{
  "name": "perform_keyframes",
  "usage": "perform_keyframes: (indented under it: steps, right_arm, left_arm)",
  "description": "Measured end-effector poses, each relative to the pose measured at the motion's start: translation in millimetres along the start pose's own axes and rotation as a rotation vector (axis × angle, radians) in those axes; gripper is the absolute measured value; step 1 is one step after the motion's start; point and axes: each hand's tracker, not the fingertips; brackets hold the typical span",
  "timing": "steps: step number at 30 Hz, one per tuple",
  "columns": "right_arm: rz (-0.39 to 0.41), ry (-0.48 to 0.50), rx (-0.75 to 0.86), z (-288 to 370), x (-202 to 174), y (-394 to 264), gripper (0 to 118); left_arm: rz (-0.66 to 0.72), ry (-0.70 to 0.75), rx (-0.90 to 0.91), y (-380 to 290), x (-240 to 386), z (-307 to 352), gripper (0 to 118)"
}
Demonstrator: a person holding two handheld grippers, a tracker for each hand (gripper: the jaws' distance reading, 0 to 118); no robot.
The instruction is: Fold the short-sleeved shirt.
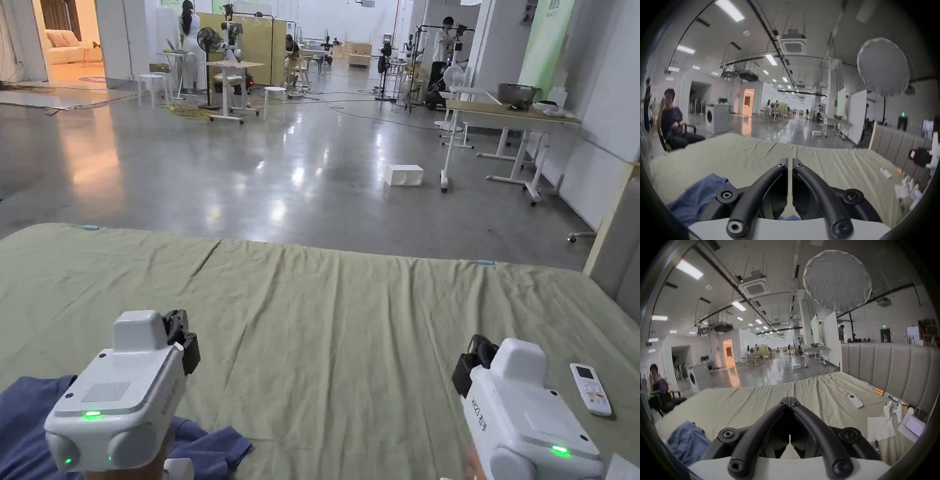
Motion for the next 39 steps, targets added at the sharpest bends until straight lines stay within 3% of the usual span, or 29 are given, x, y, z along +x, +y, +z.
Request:
perform_keyframes:
  steps: [2,6,8,10,11,12,14,15,16,18,22,25,26,28,30,33,36,38,39]
  right_arm:
    - [-0.027,-0.008,0.013,2,2,3,0]
    - [-0.180,0.001,0.005,2,8,4,0]
    - [-0.205,-0.005,0.016,3,9,2,0]
    - [-0.199,-0.002,0.002,4,6,2,0]
    - [-0.120,0.016,0.002,3,2,2,0]
    - [0.017,0.014,0.006,2,-5,3,0]
    - [0.430,0.012,0.036,0,-27,-1,0]
    - [0.698,0.029,0.107,2,-38,-5,0]
    - [0.892,0.047,0.117,1,-46,-13,0]
    - [1.104,0.072,0.082,-2,-49,-31,0]
    - [1.468,0.049,0.142,-1,-49,-52,0]
    - [1.559,0.097,0.146,12,-50,-49,0]
    - [1.575,0.098,0.153,15,-50,-49,0]
    - [1.551,0.106,0.152,19,-52,-47,0]
    - [1.391,0.099,0.114,18,-50,-34,0]
    - [0.995,0.102,0.039,20,-48,-13,0]
    - [0.627,0.068,-0.010,-5,-30,-11,0]
    - [0.357,0.008,-0.092,-8,-18,-20,0]
    - [0.316,-0.005,-0.052,-8,-16,-18,0]
  left_arm:
    - [0.101,-0.007,0.003,2,-6,1,5]
    - [0.289,-0.032,0.011,3,-16,2,5]
    - [0.365,-0.032,0.012,2,-19,2,5]
    - [0.279,-0.004,-0.002,4,-14,1,5]
    - [0.204,0.006,-0.012,6,-8,1,5]
    - [0.002,0.027,-0.039,7,2,1,5]
    - [-0.337,0.026,-0.015,4,22,5,5]
    - [-0.479,0.026,0.001,0,29,8,5]
    - [-0.649,0.046,0.000,-4,35,8,5]
    - [-0.978,0.083,0.002,-17,44,7,5]
    - [-1.315,0.032,0.005,-33,46,6,5]
    - [-1.389,-0.008,0.044,-38,43,8,5]
    - [-1.352,0.003,0.034,-38,42,8,5]
    - [-1.238,-0.002,0.008,-33,41,10,5]
    - [-0.979,-0.021,-0.030,-26,38,9,5]
    - [-0.526,-0.024,-0.105,-13,27,3,5]
    - [-0.160,-0.006,-0.121,-4,15,3,5]
    - [-0.039,-0.013,-0.106,-4,9,5,5]
    - [-0.020,-0.014,-0.089,-4,9,6,5]
